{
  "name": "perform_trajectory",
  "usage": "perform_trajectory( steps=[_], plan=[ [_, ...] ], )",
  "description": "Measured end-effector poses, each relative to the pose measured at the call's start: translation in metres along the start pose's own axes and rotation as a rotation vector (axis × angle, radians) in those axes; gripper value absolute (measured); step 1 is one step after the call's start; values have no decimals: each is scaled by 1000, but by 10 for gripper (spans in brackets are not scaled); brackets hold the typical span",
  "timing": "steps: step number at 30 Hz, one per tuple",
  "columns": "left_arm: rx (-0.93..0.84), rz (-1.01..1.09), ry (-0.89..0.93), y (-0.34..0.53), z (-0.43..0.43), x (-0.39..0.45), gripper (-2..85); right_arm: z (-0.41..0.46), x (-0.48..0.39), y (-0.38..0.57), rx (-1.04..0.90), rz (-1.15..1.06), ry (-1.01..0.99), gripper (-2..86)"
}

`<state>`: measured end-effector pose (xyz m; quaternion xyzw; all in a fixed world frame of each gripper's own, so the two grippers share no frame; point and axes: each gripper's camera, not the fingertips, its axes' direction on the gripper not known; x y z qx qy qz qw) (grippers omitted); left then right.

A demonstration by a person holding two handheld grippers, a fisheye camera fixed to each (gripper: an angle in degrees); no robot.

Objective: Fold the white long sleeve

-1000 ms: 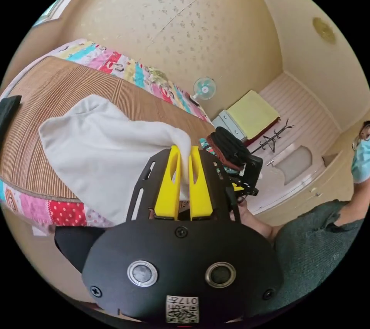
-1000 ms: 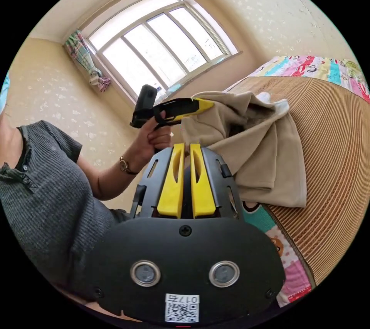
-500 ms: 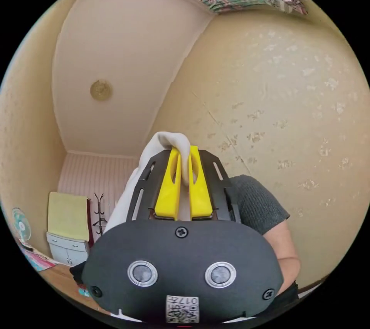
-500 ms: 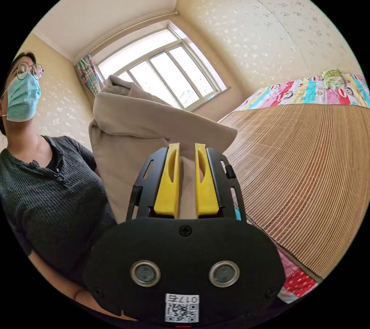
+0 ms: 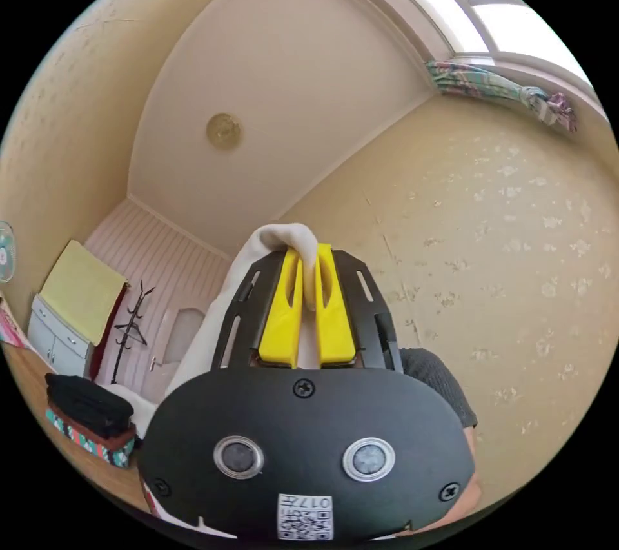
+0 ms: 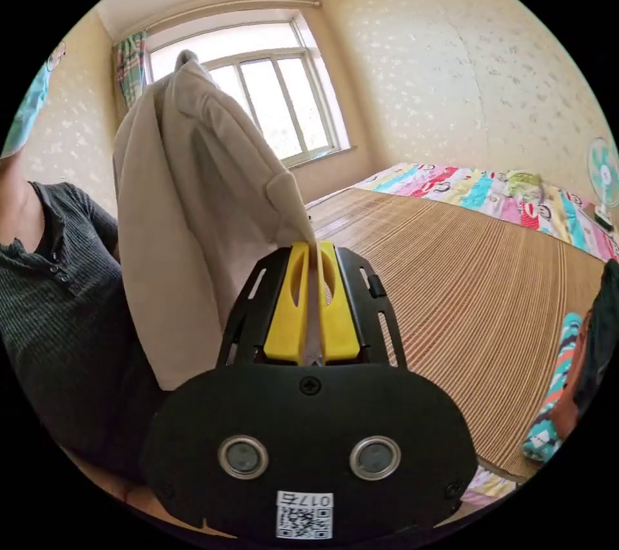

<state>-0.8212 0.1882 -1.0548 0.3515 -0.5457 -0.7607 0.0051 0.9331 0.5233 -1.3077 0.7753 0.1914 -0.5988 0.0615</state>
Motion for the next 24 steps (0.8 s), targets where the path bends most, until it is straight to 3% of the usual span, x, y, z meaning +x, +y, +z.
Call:
perform_trajectory(
  steps=[5,7,10,12,15,18,22,24],
  plan=[
    [-324,-116,-726,-28,-4,36,6,-99,-35,-37,310,86,399,27],
    [-435,-157,-848,-27,0,37,5,-127,-52,-55,391,132,505,26],
    [-438,-126,-1116,-8,14,38,2,-146,-102,-80,523,70,643,25],
    [-423,-64,-1222,2,27,43,1,-145,-149,-96,609,17,795,26],
    [-456,150,-1400,19,66,60,2,-148,-194,-100,772,-25,862,27],
    [-373,341,-1458,39,110,77,2,-163,-226,-95,931,-23,859,28],
    [33,538,-1438,77,151,112,3,-169,-266,-81,1070,-126,950,30],
    [121,650,-1439,88,166,120,4,-168,-283,-77,1098,-165,1013,31]
  ],
)
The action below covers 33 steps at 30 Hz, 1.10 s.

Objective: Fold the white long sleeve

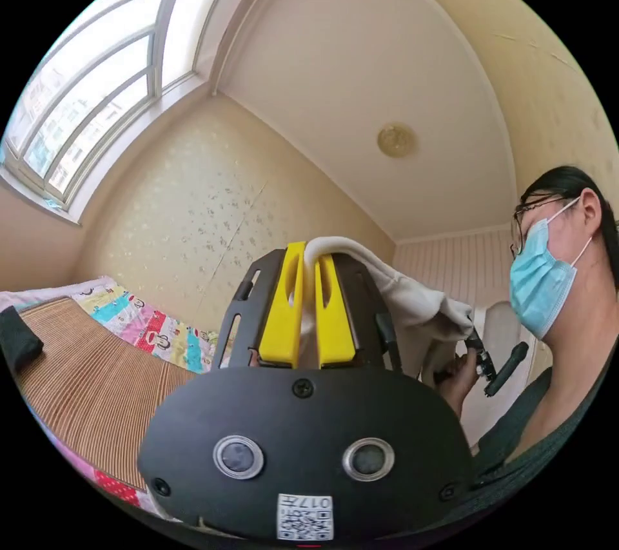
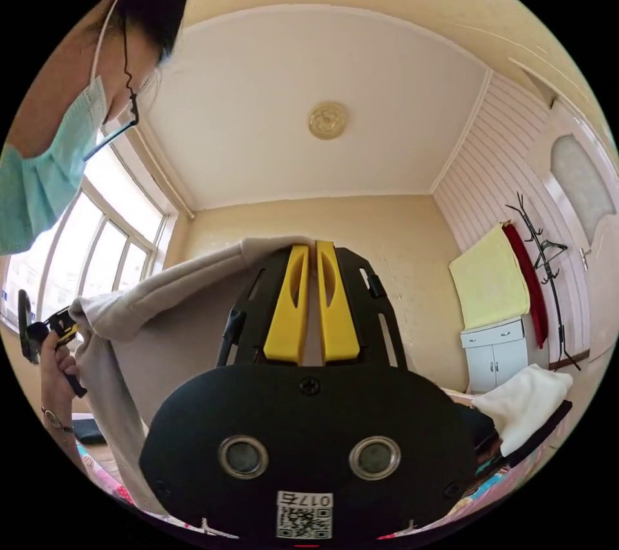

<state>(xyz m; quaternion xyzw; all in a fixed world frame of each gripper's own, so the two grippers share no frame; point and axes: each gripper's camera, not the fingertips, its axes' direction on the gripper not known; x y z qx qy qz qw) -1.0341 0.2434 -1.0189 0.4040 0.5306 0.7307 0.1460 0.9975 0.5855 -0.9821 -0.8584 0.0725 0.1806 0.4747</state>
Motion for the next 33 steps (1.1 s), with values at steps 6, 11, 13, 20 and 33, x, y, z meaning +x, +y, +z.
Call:
perform_trajectory(
  steps=[6,11,13,20,33],
  plan=[
    [-64,232,-47,-20,77,-4,13,36,-2,8,-45,-78,-3,36],
    [-506,318,-53,0,282,-116,45,183,-11,57,-334,-226,34,43],
    [-703,229,-140,37,362,-185,78,270,-9,98,-506,-265,27,52],
    [-1175,-94,-314,237,418,-322,88,441,8,333,-1286,-147,-221,66],
    [-1482,103,-384,507,372,-255,76,315,-3,575,-1695,-170,-236,51]
  ],
)
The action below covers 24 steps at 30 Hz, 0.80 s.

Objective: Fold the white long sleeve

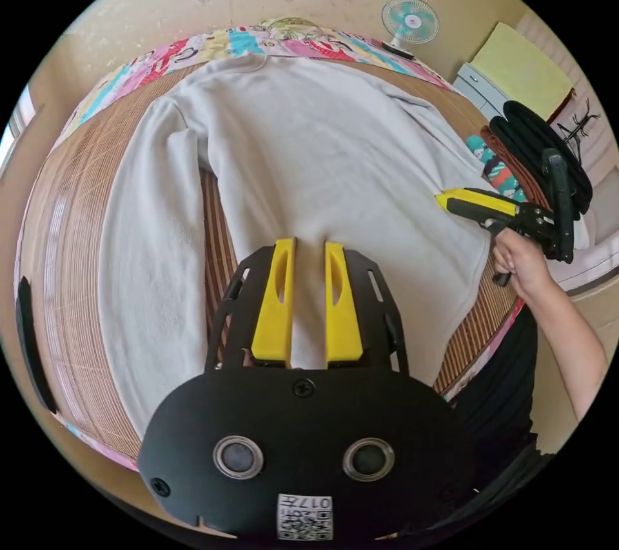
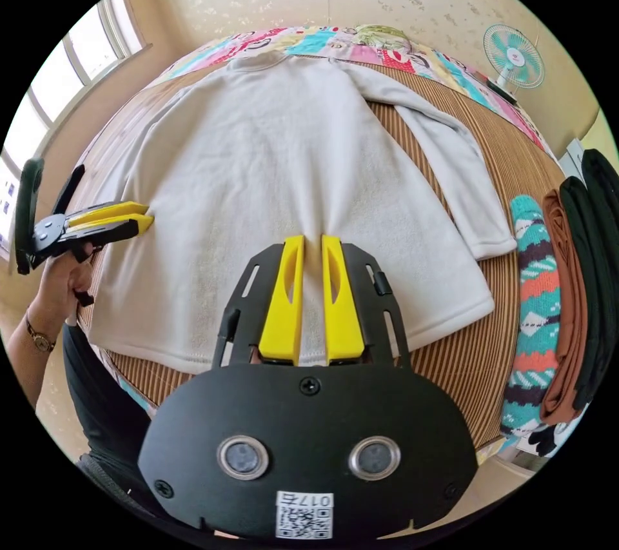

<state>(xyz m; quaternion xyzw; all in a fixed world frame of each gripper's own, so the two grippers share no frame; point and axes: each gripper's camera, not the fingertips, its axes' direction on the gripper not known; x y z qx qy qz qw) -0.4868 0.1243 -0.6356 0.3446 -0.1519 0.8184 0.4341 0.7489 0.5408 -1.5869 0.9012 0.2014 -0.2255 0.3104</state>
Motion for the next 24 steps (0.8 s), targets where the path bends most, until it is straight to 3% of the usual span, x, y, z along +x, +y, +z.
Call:
perform_trajectory(
  steps=[6,13,19,24],
  plan=[
    [68,-22,-112,27,-1,18,59,-1,-2,20,-2,21,-12,37],
    [96,-94,8,38,-4,-10,49,-6,-8,49,16,137,-55,35],
    [110,-146,119,47,-8,-34,40,-7,3,90,74,246,-302,35],
    [108,-161,150,53,-12,-40,39,-9,-26,115,167,82,-168,34]
  ],
)
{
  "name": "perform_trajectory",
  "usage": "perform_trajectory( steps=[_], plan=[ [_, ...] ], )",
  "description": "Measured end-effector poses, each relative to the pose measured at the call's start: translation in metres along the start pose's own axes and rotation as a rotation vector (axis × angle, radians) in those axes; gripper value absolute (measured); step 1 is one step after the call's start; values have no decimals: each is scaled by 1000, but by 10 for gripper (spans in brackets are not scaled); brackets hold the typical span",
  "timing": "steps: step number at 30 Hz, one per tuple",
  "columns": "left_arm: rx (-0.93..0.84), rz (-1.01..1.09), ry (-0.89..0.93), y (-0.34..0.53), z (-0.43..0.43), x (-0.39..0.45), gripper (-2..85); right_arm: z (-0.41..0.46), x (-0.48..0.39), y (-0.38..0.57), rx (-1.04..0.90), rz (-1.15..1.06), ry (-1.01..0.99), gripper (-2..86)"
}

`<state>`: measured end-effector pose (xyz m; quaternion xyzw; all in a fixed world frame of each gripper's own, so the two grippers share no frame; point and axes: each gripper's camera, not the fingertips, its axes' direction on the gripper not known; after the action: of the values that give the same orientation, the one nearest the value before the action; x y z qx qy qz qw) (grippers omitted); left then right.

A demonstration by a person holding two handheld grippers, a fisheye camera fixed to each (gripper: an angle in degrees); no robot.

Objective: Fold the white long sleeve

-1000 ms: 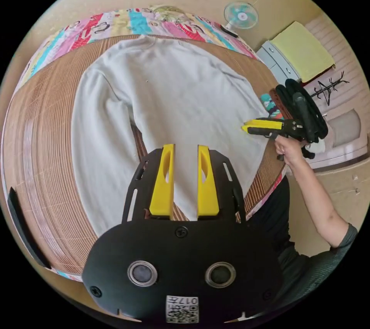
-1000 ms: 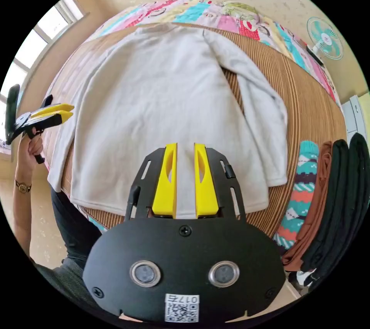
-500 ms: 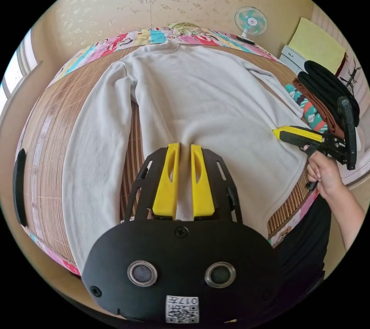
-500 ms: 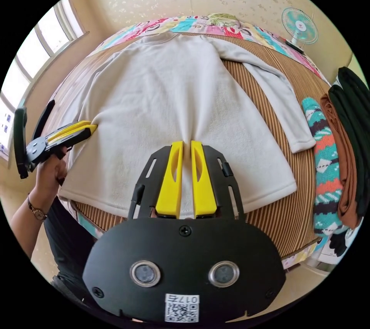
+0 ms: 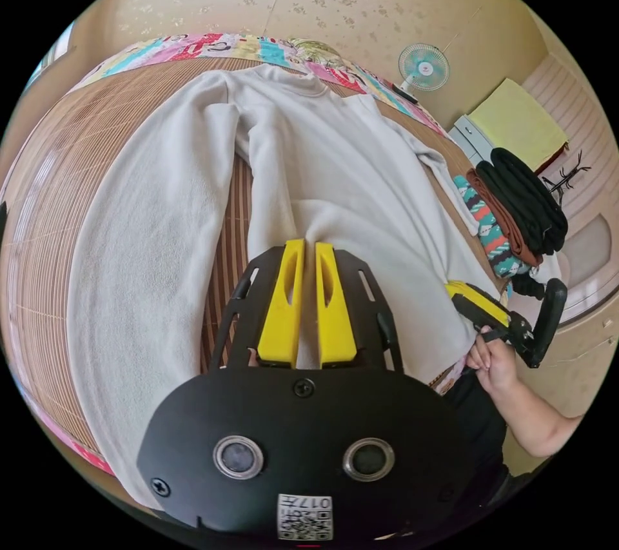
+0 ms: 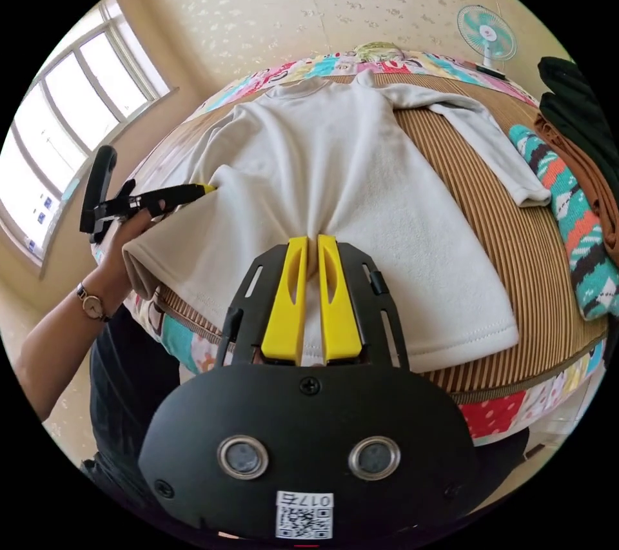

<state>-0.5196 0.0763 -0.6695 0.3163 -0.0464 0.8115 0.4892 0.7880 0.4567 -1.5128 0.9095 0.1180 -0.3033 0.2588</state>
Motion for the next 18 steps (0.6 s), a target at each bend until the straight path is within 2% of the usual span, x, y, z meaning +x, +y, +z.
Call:
perform_trajectory(
  steps=[3,6,11,13,15,18],
  plan=[
    [-1,20,-48,3,-5,9,39,4,-15,8,37,-56,89,33],
    [4,63,-178,11,-10,31,39,8,-27,9,38,-87,153,32],
    [20,261,-537,38,-10,91,39,15,-38,-2,-48,-112,203,33],
    [24,300,-608,46,-10,101,38,17,-41,-12,-109,-121,212,33],
    [28,297,-605,52,-18,101,37,18,-43,-18,-159,-131,206,33],
    [22,224,-489,60,-41,82,39,14,-40,-15,-184,-132,162,33]
  ],
)
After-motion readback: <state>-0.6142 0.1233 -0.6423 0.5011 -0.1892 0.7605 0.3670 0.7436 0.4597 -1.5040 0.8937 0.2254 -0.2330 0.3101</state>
